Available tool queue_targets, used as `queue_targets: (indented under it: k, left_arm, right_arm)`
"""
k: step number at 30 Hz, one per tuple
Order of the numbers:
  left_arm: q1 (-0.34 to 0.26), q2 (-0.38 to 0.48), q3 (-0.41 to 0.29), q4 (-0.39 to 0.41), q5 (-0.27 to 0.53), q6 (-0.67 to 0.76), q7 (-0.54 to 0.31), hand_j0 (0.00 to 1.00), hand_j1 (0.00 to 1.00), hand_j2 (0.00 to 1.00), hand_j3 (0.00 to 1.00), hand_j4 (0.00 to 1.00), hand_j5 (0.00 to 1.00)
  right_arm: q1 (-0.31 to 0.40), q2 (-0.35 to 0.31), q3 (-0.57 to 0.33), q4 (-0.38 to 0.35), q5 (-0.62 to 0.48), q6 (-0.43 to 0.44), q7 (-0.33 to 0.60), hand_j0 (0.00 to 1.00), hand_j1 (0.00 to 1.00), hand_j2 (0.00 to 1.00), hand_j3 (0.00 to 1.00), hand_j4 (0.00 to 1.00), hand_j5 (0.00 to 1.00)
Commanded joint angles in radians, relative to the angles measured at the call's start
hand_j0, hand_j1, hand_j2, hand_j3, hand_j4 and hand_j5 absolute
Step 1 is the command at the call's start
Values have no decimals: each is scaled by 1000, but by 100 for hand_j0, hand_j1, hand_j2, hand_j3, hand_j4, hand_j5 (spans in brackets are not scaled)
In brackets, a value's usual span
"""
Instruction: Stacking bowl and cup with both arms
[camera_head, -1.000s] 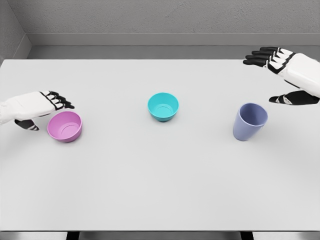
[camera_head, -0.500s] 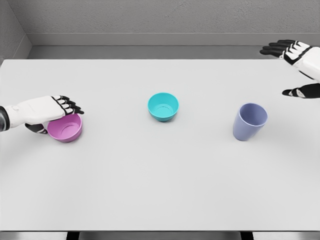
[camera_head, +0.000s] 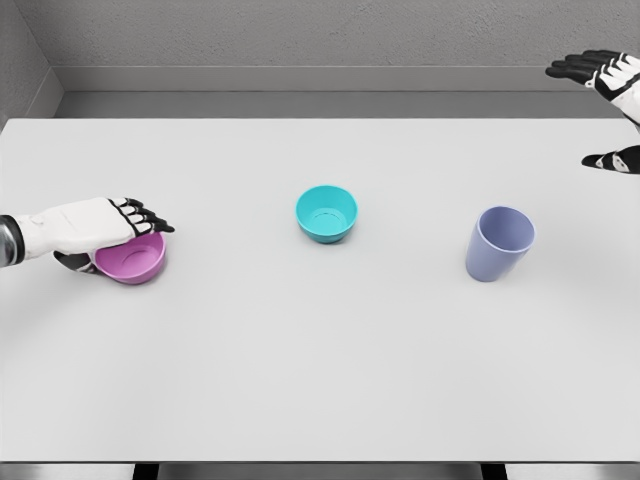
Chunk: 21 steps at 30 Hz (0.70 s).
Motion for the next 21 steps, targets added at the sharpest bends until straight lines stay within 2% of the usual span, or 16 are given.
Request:
queue_targets:
  k: [1, 2, 5, 6, 9, 12, 21]
  left_arm:
    - [0, 1, 1, -3, 15, 1, 0, 100, 100, 100, 100, 100, 100]
    - [0, 1, 1, -3, 20, 1, 0, 100, 100, 100, 100, 100, 100]
    - [0, 1, 1, -3, 34, 1, 0, 91, 91, 91, 91, 91, 91]
    - [0, 3, 2, -3, 37, 1, -2, 84, 84, 84, 84, 84, 84]
    - [0, 3, 4, -3, 43, 1, -2, 78, 78, 78, 78, 78, 78]
    - [0, 1, 2, -3, 46, 1, -2, 64, 64, 64, 64, 64, 64]
    - [-2, 1, 12, 0, 61, 1, 1, 64, 64, 64, 64, 64, 64]
  right_arm:
    - [0, -3, 0, -2, -7, 1, -1, 100, 100, 100, 100, 100, 100]
    - [0, -4, 0, 0, -7, 1, -1, 100, 100, 100, 100, 100, 100]
    - [0, -3, 0, 0, -7, 1, -1, 100, 100, 100, 100, 100, 100]
    - [0, -6, 0, -2, -7, 1, -1, 100, 100, 100, 100, 100, 100]
    - [0, -4, 0, 0, -7, 1, -1, 100, 100, 100, 100, 100, 100]
    - [-2, -3, 0, 0, -7, 1, -1, 100, 100, 100, 100, 100, 100]
    - [0, 1, 0, -3, -5, 1, -1, 100, 100, 100, 100, 100, 100]
